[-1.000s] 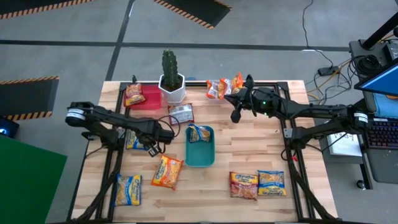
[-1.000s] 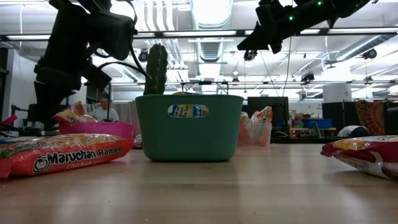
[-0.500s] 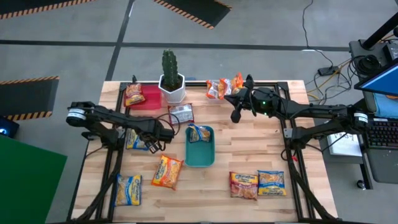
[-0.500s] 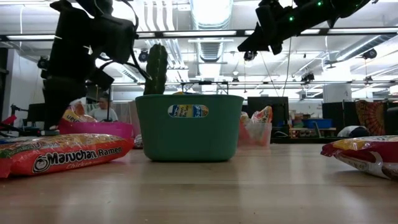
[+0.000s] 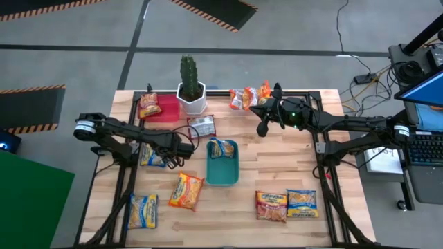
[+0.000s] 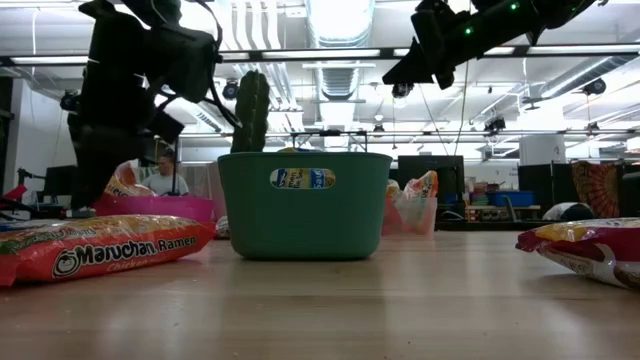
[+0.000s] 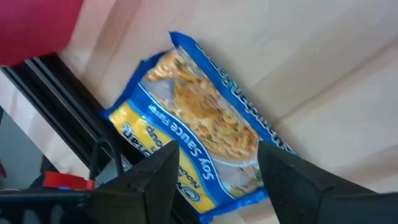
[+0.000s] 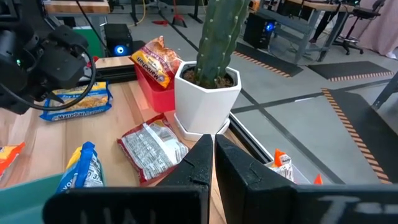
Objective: Sort Maruchan noodles
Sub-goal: Put the blue noodle pack into the green bin
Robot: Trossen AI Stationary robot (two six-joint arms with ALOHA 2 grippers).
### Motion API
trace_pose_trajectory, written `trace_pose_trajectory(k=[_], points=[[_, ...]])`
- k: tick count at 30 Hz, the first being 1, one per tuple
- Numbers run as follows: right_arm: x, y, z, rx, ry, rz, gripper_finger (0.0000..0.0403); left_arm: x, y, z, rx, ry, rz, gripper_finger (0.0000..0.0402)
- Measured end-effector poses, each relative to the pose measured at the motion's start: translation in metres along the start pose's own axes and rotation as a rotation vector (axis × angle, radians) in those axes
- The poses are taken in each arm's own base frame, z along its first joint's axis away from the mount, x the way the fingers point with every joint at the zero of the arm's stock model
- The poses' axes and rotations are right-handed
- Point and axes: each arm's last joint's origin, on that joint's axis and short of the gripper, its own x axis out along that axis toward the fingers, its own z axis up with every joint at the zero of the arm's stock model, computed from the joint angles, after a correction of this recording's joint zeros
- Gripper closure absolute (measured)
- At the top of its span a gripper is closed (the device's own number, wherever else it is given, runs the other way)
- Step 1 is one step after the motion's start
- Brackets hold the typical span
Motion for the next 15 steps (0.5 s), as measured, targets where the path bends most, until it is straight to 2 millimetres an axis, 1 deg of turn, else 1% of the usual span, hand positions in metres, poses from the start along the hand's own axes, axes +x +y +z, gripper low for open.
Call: trace_pose_trajectory(k=[4, 8, 12, 15], points=[[0.0, 0.0, 0.0, -0.001, 0.001, 0.0, 0.0394, 0.0, 0.001, 0.001, 0.001, -0.023, 0.019, 0.0179], [0.0, 0.0, -0.001, -0.002, 0.009, 0.001, 0.0394, 0.006, 0.0, 0.0, 0.0, -0.022, 0.01, 0.0173], [0.0, 0.0, -0.002, -0.003, 0.021, 0.001, 0.0394, 0.023, -0.006, -0.003, -0.02, -0.009, -0.068, 0.0178], [0.0, 0.0, -0.002, -0.003, 0.022, 0.001, 0.0394, 0.033, -0.005, -0.007, -0.053, 0.009, -0.07, 0.0181]])
